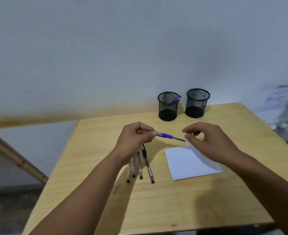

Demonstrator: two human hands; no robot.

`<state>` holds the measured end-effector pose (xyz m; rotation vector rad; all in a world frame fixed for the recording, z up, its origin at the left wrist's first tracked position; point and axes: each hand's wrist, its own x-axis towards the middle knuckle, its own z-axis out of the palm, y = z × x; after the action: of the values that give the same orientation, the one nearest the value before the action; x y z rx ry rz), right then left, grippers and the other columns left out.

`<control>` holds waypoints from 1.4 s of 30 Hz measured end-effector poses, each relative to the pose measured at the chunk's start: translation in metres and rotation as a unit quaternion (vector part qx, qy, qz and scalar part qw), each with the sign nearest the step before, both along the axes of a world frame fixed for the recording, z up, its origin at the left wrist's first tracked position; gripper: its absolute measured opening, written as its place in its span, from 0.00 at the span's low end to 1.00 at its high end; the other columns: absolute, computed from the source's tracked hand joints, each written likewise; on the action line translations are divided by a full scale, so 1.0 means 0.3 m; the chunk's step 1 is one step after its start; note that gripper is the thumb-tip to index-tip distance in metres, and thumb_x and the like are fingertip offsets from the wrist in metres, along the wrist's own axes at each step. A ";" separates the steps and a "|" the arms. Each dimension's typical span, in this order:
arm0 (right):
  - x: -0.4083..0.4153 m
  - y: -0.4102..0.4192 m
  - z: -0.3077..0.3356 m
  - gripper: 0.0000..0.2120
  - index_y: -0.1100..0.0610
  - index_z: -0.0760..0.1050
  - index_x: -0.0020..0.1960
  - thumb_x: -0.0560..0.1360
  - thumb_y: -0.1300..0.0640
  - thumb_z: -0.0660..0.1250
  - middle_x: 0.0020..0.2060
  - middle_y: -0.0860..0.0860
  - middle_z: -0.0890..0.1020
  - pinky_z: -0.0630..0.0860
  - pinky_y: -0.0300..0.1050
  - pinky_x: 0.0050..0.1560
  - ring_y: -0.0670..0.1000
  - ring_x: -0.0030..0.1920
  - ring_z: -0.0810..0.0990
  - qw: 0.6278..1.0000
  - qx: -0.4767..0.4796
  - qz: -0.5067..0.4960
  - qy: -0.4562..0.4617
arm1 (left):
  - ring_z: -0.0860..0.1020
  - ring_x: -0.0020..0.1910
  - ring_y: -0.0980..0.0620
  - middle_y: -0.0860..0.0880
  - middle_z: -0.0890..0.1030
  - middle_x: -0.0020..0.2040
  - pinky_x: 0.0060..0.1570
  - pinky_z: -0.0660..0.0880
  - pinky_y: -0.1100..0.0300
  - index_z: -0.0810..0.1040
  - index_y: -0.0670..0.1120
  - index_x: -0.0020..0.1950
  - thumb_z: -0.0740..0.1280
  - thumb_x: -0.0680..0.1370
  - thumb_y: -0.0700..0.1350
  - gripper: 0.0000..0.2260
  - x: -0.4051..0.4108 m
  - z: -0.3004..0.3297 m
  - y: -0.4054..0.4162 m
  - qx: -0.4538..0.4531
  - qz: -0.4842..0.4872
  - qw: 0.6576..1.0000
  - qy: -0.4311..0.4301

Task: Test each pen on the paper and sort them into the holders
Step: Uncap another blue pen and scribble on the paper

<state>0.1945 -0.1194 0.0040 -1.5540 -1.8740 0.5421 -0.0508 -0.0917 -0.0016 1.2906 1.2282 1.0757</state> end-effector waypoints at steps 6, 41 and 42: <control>0.052 0.001 0.041 0.07 0.49 0.84 0.52 0.74 0.54 0.71 0.43 0.41 0.84 0.78 0.34 0.45 0.39 0.44 0.81 1.000 0.005 0.026 -0.013 | 0.83 0.41 0.51 0.44 0.86 0.42 0.50 0.81 0.56 0.82 0.41 0.45 0.75 0.72 0.38 0.05 0.168 -0.017 -0.026 0.010 -0.021 1.000 -0.014; -0.002 -0.065 -0.143 0.11 0.53 0.82 0.58 0.77 0.60 0.69 0.48 0.54 0.85 0.84 0.51 0.41 0.53 0.39 0.87 0.929 -0.158 -0.088 0.322 | 0.81 0.42 0.55 0.54 0.84 0.40 0.41 0.76 0.62 0.83 0.51 0.46 0.73 0.75 0.48 0.02 0.049 -0.145 0.067 0.068 0.077 0.951 0.292; -0.008 -0.069 -0.148 0.10 0.53 0.83 0.57 0.77 0.61 0.69 0.48 0.53 0.85 0.84 0.50 0.41 0.53 0.39 0.87 0.926 -0.161 -0.087 0.330 | 0.81 0.43 0.55 0.54 0.84 0.41 0.43 0.76 0.61 0.83 0.51 0.46 0.72 0.76 0.47 0.02 0.049 -0.150 0.067 0.069 0.073 0.947 0.305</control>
<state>0.1922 -0.1402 -0.0403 -1.4634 -1.1606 1.1668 -0.0361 -0.0717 -0.0467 1.7399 1.7527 0.8999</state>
